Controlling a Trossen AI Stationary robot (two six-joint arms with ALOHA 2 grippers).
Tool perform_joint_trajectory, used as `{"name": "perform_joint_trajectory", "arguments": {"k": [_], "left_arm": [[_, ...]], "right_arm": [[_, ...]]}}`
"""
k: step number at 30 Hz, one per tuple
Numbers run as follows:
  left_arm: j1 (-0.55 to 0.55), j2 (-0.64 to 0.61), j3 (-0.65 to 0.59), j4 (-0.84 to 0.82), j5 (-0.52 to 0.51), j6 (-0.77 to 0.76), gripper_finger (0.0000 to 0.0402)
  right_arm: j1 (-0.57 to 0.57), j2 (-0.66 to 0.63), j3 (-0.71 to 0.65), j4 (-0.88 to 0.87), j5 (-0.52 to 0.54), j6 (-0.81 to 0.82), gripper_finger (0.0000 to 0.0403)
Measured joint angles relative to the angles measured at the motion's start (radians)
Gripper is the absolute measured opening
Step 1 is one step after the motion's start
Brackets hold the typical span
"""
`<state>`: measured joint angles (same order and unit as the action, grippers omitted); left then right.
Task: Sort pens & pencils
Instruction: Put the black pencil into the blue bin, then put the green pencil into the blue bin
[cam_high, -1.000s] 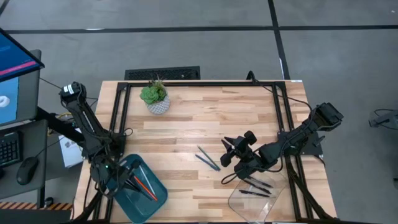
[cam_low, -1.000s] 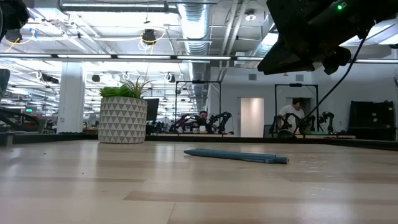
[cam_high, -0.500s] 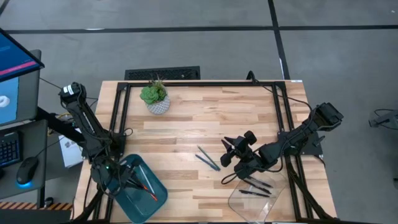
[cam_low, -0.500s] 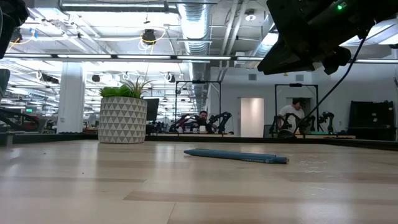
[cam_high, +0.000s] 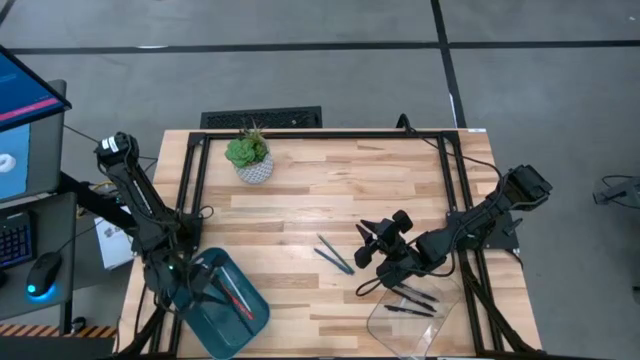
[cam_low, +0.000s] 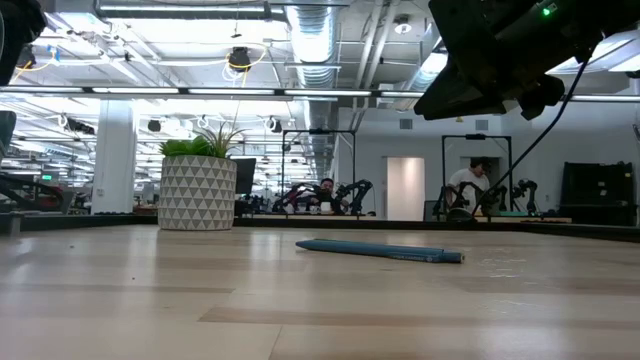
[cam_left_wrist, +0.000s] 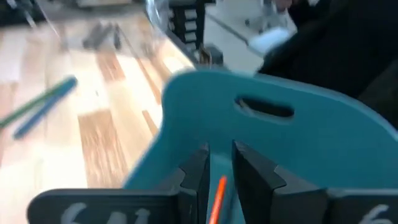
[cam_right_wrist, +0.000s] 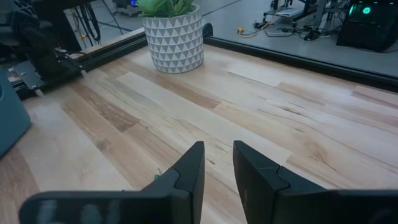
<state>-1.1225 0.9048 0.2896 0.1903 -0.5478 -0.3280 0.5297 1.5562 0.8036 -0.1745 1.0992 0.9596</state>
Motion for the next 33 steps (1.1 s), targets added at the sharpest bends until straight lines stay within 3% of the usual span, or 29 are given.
{"name": "perform_joint_trajectory", "arguments": {"k": [7,15,20,24,33], "left_arm": [[0.0,-0.021,0.038,0.167,0.038,0.135,0.0059],[0.001,-0.088,0.187,-0.049,0.055,0.257,0.0059],[0.012,-0.094,0.207,-0.03,-0.151,0.393,0.0059],[0.07,-0.094,0.207,-0.02,-0.298,0.418,0.0059],[0.316,-0.093,0.198,-0.048,-0.313,0.395,0.0059]], "right_arm": [[0.0,0.0,0.0,0.0,0.0,0.0,0.0107],[0.0,0.0,0.0,0.001,0.0,0.0,0.0107],[0.0,0.0,0.0,0.0,0.0,0.0,0.0107],[0.0,0.0,0.0,0.0,0.0,0.0,0.0107],[-0.002,0.0,0.0,-0.003,0.0,0.0,0.0107]]}}
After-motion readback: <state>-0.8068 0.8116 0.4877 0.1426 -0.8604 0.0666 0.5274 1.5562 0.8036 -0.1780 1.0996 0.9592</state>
